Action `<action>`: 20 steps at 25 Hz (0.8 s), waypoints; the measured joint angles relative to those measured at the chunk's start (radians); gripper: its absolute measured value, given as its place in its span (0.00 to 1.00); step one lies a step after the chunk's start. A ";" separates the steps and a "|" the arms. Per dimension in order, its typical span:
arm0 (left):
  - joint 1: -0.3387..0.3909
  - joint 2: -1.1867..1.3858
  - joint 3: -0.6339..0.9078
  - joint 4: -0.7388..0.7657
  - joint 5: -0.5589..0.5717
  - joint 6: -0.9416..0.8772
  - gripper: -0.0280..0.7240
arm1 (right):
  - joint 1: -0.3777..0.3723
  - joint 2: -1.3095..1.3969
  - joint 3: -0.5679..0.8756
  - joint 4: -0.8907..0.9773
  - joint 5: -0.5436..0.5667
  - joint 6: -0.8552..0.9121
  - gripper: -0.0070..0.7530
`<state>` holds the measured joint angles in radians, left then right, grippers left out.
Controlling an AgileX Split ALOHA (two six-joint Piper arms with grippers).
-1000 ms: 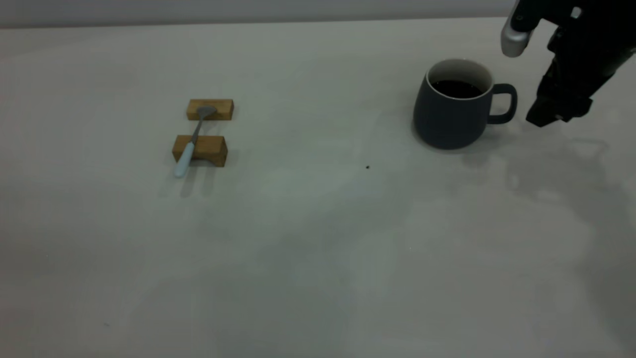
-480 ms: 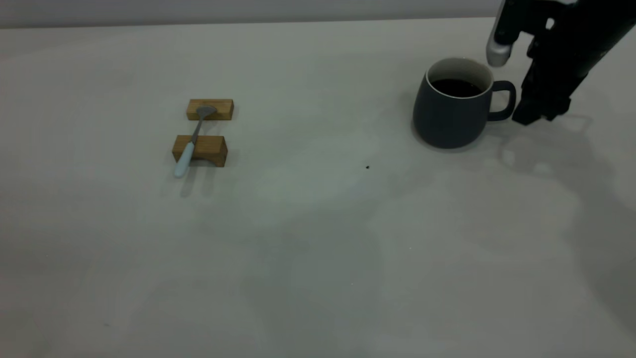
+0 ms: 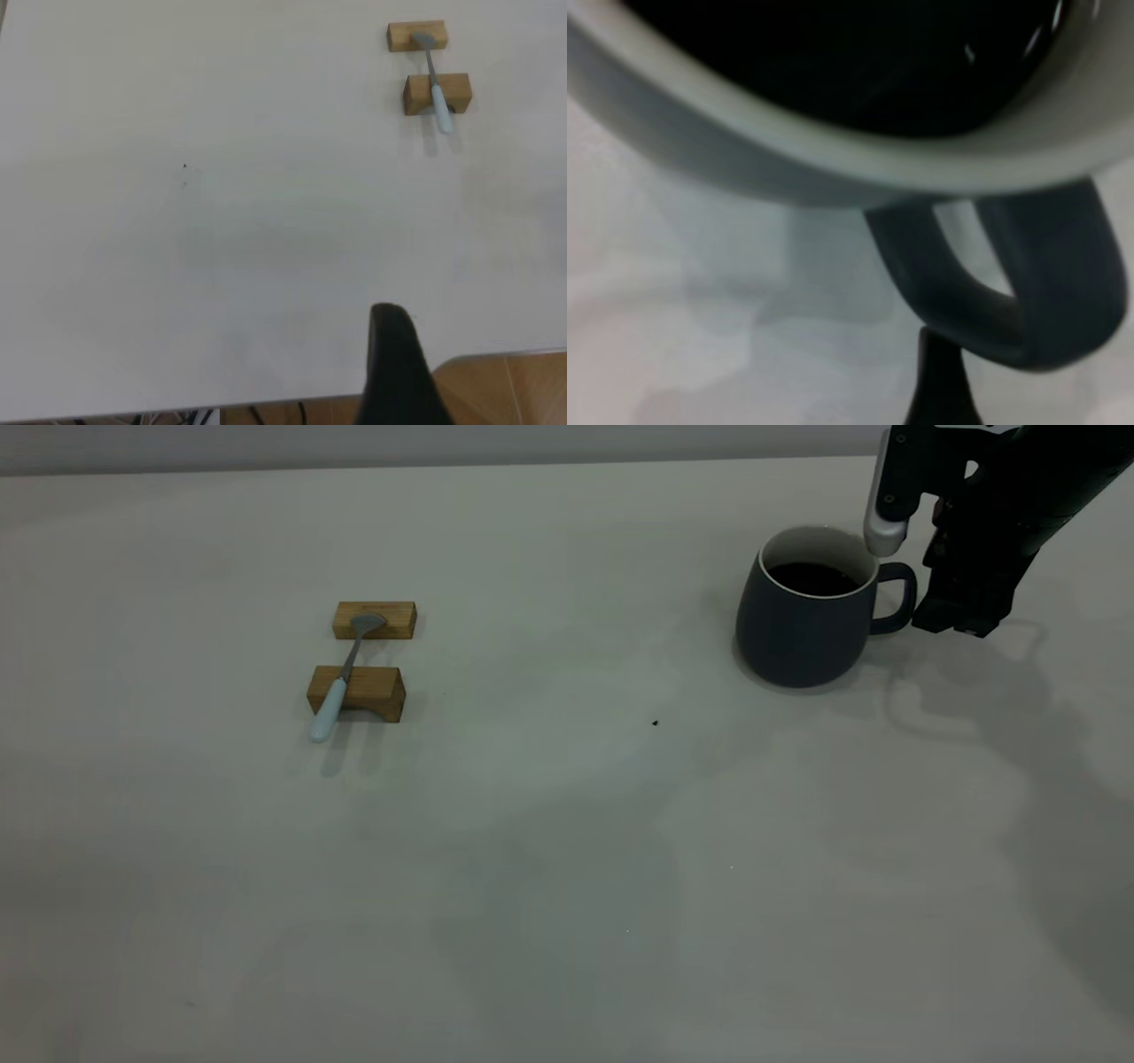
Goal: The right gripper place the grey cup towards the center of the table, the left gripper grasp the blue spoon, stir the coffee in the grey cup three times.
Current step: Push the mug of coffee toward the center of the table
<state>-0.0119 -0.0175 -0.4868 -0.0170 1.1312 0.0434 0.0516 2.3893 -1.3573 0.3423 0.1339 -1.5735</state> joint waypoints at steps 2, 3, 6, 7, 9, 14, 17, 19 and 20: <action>0.000 0.000 0.000 0.000 0.000 0.000 0.75 | 0.003 0.003 0.000 0.000 0.015 -0.002 0.77; 0.000 0.000 0.000 0.000 0.000 0.000 0.75 | 0.009 0.007 0.000 0.000 0.023 -0.002 0.77; 0.000 0.000 0.000 0.000 0.000 0.000 0.75 | 0.032 0.022 0.000 0.000 0.033 -0.002 0.77; 0.000 0.000 0.000 0.000 0.000 0.000 0.75 | 0.041 0.027 0.000 0.000 0.036 -0.002 0.77; 0.000 0.000 0.000 0.000 0.000 0.000 0.75 | 0.058 0.032 0.000 0.001 0.036 -0.002 0.77; 0.000 0.000 0.000 0.000 0.000 0.000 0.75 | 0.076 0.050 -0.003 0.004 0.033 -0.003 0.77; 0.000 0.000 0.000 0.000 0.000 0.000 0.75 | 0.093 0.052 -0.006 0.004 0.022 -0.004 0.75; 0.000 0.000 0.000 0.000 0.000 0.000 0.75 | 0.111 0.054 -0.007 0.010 0.012 -0.005 0.74; 0.000 0.000 0.000 0.000 0.000 0.000 0.75 | 0.122 0.055 -0.008 0.020 0.008 -0.005 0.74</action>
<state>-0.0119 -0.0175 -0.4868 -0.0170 1.1312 0.0434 0.1735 2.4442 -1.3654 0.3627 0.1417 -1.5786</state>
